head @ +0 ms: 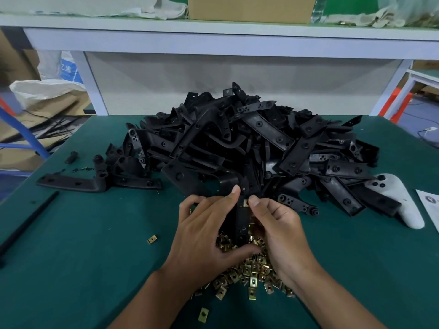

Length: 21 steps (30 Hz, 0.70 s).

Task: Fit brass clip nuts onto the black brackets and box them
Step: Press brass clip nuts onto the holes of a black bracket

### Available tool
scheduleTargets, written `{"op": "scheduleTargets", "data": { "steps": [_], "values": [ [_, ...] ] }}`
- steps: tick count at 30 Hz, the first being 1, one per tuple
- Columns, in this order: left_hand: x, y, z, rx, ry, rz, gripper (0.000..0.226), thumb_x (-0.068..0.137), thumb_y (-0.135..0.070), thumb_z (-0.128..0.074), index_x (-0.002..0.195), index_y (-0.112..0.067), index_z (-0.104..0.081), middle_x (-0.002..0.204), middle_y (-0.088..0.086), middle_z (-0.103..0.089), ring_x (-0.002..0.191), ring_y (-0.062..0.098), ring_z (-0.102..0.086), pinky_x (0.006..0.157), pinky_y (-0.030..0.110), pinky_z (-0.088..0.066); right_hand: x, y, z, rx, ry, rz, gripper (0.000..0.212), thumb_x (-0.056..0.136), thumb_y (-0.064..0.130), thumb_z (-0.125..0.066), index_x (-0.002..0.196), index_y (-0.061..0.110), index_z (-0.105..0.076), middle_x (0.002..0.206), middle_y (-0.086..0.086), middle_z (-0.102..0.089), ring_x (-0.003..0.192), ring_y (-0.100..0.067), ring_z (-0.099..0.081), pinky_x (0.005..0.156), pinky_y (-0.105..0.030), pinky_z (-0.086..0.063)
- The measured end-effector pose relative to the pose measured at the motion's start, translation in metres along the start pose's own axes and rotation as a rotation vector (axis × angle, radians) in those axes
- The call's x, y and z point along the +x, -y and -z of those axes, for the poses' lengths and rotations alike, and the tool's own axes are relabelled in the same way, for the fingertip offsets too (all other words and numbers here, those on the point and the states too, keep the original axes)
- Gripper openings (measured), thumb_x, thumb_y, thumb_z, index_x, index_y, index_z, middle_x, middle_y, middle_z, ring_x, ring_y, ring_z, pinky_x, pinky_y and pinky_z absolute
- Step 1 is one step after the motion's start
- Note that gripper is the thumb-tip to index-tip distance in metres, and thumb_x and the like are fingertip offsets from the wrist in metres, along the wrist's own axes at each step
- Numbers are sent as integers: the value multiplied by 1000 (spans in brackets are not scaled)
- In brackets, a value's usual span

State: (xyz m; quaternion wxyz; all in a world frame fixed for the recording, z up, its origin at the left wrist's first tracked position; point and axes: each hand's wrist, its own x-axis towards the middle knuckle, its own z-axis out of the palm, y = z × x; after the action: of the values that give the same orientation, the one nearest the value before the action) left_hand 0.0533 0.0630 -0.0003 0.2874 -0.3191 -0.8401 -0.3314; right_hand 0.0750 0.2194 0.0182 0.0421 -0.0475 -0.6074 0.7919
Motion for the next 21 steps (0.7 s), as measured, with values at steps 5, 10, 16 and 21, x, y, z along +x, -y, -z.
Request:
{"op": "scheduleTargets", "data": {
  "steps": [5, 10, 16, 21],
  "values": [
    [0, 0, -3, 51, -34, -48, 89, 85, -74, -59, 147, -11, -47, 129, -8, -65, 120, 5, -57, 112, 28, -23, -3, 2, 0, -82, -38, 97, 34, 80, 44, -74, 82, 11, -74, 88, -21, -69, 86, -17, -67, 88, -29, -55],
    [1, -2, -4, 120, -31, -71, 89, 84, -72, -59, 145, -8, -51, 131, -7, -66, 121, 8, -58, 112, 29, -24, -2, -1, 6, -348, -37, 298, 19, 92, 44, -64, 94, 31, -78, 88, 7, -77, 87, -5, -72, 76, -15, -53],
    [1, 3, 3, 139, -141, 211, 103, 74, -79, -55, 150, -13, -34, 113, -5, -65, 109, 7, -52, 103, 37, -28, 13, 1, 28, -726, 232, 263, 37, 98, 58, -45, 111, 37, -72, 107, 23, -73, 104, 5, -66, 87, -15, -51],
    [-2, 23, 11, 272, -179, 329, 92, 81, -81, -48, 151, -23, -41, 105, -10, -47, 100, 13, -48, 103, 40, -25, 15, -3, 37, -1401, 475, 256, 51, 87, 76, -49, 132, 52, -51, 126, 33, -48, 119, 9, -38, 104, -27, -37]
  ]
}}
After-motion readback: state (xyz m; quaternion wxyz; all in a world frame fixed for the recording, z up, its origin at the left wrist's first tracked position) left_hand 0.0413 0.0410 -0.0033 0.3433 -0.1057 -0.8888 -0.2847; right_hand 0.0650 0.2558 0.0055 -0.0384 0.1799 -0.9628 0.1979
